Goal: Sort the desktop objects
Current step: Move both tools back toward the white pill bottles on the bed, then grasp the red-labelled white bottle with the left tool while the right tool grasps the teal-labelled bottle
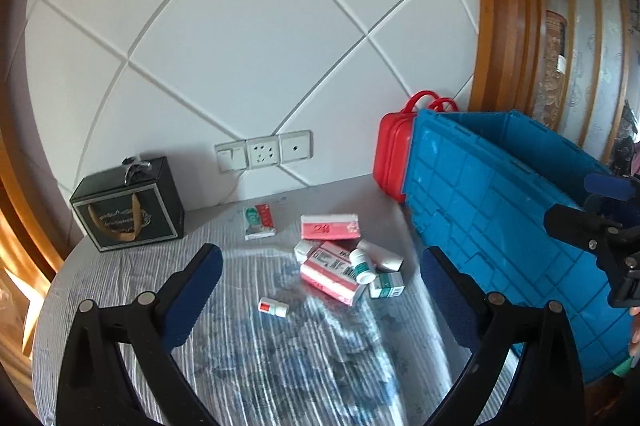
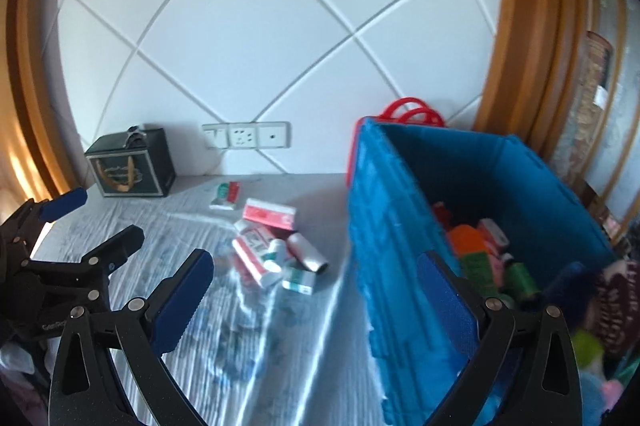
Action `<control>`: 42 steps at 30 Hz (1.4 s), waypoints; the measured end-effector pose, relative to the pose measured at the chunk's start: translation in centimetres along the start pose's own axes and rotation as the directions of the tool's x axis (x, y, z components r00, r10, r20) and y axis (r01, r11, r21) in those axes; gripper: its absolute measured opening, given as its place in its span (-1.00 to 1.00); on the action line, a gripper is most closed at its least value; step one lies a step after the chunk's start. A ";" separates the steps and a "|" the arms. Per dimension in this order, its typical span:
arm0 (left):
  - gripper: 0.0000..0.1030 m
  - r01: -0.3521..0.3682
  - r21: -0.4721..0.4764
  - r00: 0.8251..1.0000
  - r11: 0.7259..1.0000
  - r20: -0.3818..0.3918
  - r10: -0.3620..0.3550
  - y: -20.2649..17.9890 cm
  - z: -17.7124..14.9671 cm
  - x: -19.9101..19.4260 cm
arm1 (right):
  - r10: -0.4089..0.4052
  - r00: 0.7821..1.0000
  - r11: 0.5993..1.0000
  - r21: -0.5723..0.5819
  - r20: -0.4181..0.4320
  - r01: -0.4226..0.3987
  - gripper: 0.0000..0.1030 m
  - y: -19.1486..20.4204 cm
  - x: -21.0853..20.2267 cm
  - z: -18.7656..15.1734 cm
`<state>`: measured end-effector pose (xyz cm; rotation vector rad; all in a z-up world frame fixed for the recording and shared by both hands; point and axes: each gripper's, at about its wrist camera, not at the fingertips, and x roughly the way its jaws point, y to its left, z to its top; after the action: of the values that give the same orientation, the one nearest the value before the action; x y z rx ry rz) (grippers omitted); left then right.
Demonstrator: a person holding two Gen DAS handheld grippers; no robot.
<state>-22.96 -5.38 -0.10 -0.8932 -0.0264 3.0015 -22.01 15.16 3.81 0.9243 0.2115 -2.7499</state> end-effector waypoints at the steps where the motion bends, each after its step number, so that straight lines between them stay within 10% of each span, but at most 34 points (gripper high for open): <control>1: 0.95 -0.018 -0.011 1.000 1.000 -0.018 0.018 0.6 -0.5 1.0 | 0.017 1.000 1.000 -0.009 -0.007 -0.018 0.99 0.5 1.1 -0.1; 16: 0.61 -0.189 -0.131 0.926 0.973 -0.355 0.132 8.1 -10.7 16.5 | 0.164 0.962 0.985 0.082 -0.219 -0.149 0.99 2.7 20.3 -5.7; 38: 0.60 -0.072 -0.022 0.910 0.997 -0.411 0.057 8.5 -15.2 29.4 | 0.198 0.934 0.973 0.177 -0.298 -0.150 0.71 2.4 32.9 -8.4; 42: 0.30 -0.061 -0.033 0.913 0.998 -0.405 0.042 8.6 -15.5 29.7 | 0.198 0.935 0.973 0.171 -0.294 -0.152 0.53 2.7 34.2 -8.3</control>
<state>-39.41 -13.36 -29.44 -1.5232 -0.0680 2.8038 -42.97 8.44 -23.77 1.3453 -0.0221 -2.4715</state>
